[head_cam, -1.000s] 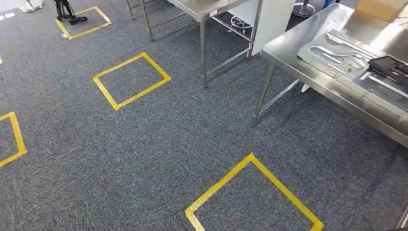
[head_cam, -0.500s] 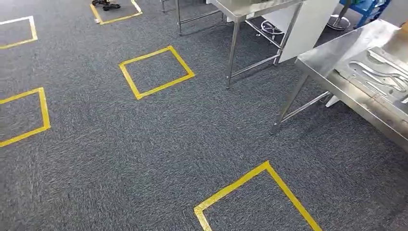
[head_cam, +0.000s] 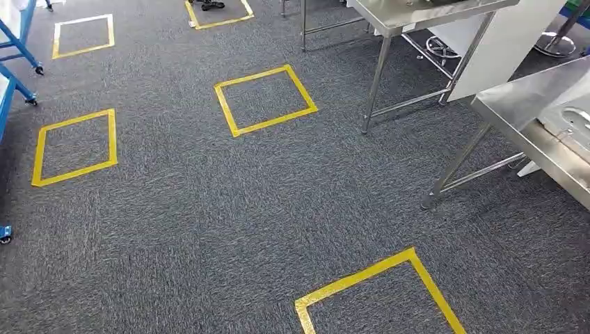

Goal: Take the parts from the cabinet and place them on the table.

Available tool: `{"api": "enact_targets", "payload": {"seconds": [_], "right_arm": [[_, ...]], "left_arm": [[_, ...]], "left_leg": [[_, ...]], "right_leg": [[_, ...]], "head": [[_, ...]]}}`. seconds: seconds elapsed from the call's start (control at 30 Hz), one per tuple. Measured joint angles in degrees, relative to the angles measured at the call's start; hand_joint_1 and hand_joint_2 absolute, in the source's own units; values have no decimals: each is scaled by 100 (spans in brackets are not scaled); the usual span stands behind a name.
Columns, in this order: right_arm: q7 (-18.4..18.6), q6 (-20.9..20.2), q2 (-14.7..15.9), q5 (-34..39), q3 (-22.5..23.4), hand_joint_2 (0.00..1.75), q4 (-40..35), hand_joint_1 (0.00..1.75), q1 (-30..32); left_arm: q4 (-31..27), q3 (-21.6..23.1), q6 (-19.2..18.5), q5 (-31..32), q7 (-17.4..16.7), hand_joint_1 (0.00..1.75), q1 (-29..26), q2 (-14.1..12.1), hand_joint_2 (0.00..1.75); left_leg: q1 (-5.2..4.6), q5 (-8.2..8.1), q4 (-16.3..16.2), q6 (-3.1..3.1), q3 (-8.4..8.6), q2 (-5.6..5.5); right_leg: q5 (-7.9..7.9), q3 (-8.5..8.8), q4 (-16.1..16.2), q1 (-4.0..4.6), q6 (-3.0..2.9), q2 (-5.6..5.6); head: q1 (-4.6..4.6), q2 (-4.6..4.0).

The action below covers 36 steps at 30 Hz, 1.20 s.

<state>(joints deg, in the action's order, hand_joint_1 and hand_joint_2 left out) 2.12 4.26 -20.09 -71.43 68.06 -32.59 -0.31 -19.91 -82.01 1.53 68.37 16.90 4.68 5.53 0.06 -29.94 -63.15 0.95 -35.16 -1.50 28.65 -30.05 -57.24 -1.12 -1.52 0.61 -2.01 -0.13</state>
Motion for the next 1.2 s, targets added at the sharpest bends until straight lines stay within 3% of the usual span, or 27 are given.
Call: {"api": "enact_targets", "payload": {"seconds": [0.07,0.1,0.13,0.17,0.23,0.27,0.3,0.37,0.43,0.47,0.5,0.53,0.57,0.6,0.63,0.67,0.73,0.77,0.8,0.93,0.97,1.0,1.03,1.1,1.13,1.17,1.2], "right_arm": [[-2,0,0,-24,44,0,0,0,4],[-7,0,0,-50,78,0,0,0,2],[-11,0,0,-63,103,0,2,0,-3],[-18,0,0,-85,114,0,4,0,-11],[-20,0,-9,-107,137,0,7,0,-23],[-20,2,-9,-120,157,0,7,0,-31],[-20,4,-9,-127,179,0,7,0,-33],[-17,11,-7,-146,225,0,7,0,-55],[-22,17,-7,-151,253,0,7,0,-90],[-28,20,-2,-155,273,0,9,0,-87],[-44,22,-2,-155,302,0,11,0,-83],[-44,31,-2,-155,321,0,11,0,-77],[-44,35,-2,-157,356,0,11,0,-76],[-44,35,0,-159,389,0,15,0,-76],[-44,35,-2,-166,398,0,17,0,-77],[-44,37,-2,-173,406,0,20,0,-79],[-44,44,-2,-188,431,0,24,0,-80],[-44,50,-2,-192,441,0,26,0,-78],[-39,59,7,-195,459,0,28,0,-76],[-39,76,11,-210,509,0,35,0,-109],[-35,77,-2,-216,529,0,39,0,-118],[-28,77,-15,-216,533,0,46,0,-108],[-26,77,-15,-219,538,0,48,0,-102],[-4,77,-15,-225,557,0,68,0,-87],[7,79,-17,-225,577,0,79,0,-90],[13,83,-15,-225,592,0,83,0,-95],[24,85,-17,-225,594,0,87,0,-95]], "left_arm": [[15,33,-17,22,-35,0,22,-2,0],[17,55,-20,37,-59,0,16,-6,0],[17,70,-24,59,-83,0,1,-13,0],[20,87,-31,66,-98,0,-14,-20,0],[22,114,-46,76,-105,0,-23,-48,0],[26,129,-48,81,-103,0,-17,-48,0],[28,138,-54,83,-101,0,5,-50,0],[33,142,-55,111,-83,0,-17,-52,0],[33,146,-55,124,-63,0,-47,-57,0],[33,160,-55,142,-50,0,-61,-55,0],[35,175,-55,149,-50,0,-59,-57,0],[35,190,-52,168,-48,0,-43,-59,0],[35,203,-50,175,-42,0,-38,-59,0],[33,218,-50,175,-42,0,-40,-61,0],[33,234,-50,177,-42,0,-45,-61,0],[33,238,-50,183,-35,0,-50,-63,0],[35,245,-55,192,-17,0,-64,-61,0],[35,254,-61,194,-4,0,-66,-57,0],[48,264,-65,199,9,0,-61,-35,0],[59,273,-63,205,20,0,-73,-35,0],[59,273,-61,210,17,0,-84,-46,0],[59,273,-59,212,20,0,-93,-50,0],[61,273,-52,212,17,0,-94,-50,0],[63,275,-39,225,17,0,-68,-44,0],[63,275,-28,234,17,0,-69,-39,0],[63,275,-13,240,17,0,-72,-37,0],[63,275,-2,243,20,0,-76,-37,0]], "left_leg": [[37,-432,-941,48,-455,75],[56,-508,-1258,69,-603,86],[70,-431,-1256,83,-593,100],[81,-252,-992,92,-451,120],[100,220,47,100,123,255],[97,292,481,95,364,524],[46,274,550,36,387,487],[47,274,542,-26,349,390],[27,306,578,-113,364,282],[45,330,600,-148,368,244],[45,339,601,-177,357,207],[40,345,601,-205,342,156],[27,347,601,-220,332,105],[12,348,599,-226,327,44],[-3,348,598,-227,332,-36],[-12,348,596,-227,343,-107],[-23,346,596,-224,383,-254],[-19,346,596,-223,395,-318],[-15,343,593,-203,377,-361],[55,383,621,-71,315,-537],[12,371,589,-41,302,-551],[-7,260,405,-31,234,-258],[-4,65,101,-12,98,-102],[62,-341,-780,52,-352,42],[81,-398,-1037,80,-487,63],[119,-315,-1016,115,-477,84],[172,-116,-740,170,-333,118]], "right_leg": [[7,-8,-2,19,-7,-161],[11,-10,-4,22,-5,-233],[17,-8,-4,22,1,-304],[27,0,-7,19,16,-364],[57,42,-16,10,61,-482],[79,62,-28,33,94,-530],[114,59,-57,69,144,-574],[109,93,-30,79,191,-655],[133,117,-27,41,260,-723],[242,91,-147,4,292,-497],[447,-47,-429,5,286,-283],[722,-290,-928,11,283,-149],[925,-525,-1400,20,280,-105],[1031,-719,-1770,26,270,-89],[991,-822,-1923,31,253,-84],[827,-777,-1778,42,228,-79],[247,-374,-865,77,140,8],[-6,-154,-367,103,80,171],[22,-61,-132,115,12,429],[-7,-56,-54,166,-19,266],[-83,1,111,87,-39,185],[-103,72,180,84,-24,87],[-106,96,202,85,-34,33],[-101,98,205,95,-40,-137],[-81,92,189,90,-32,-217],[-58,97,175,73,-19,-294],[-31,113,158,54,17,-362]], "head": [[2,0],[2,0],[2,0],[0,0],[0,0],[-2,0],[0,0],[48,0],[44,2],[48,0],[57,0],[66,0],[66,0],[66,0],[66,0],[63,0],[66,0],[66,0],[57,0],[81,0],[77,2],[68,0],[53,0],[59,0],[57,0],[55,0],[55,0]]}}
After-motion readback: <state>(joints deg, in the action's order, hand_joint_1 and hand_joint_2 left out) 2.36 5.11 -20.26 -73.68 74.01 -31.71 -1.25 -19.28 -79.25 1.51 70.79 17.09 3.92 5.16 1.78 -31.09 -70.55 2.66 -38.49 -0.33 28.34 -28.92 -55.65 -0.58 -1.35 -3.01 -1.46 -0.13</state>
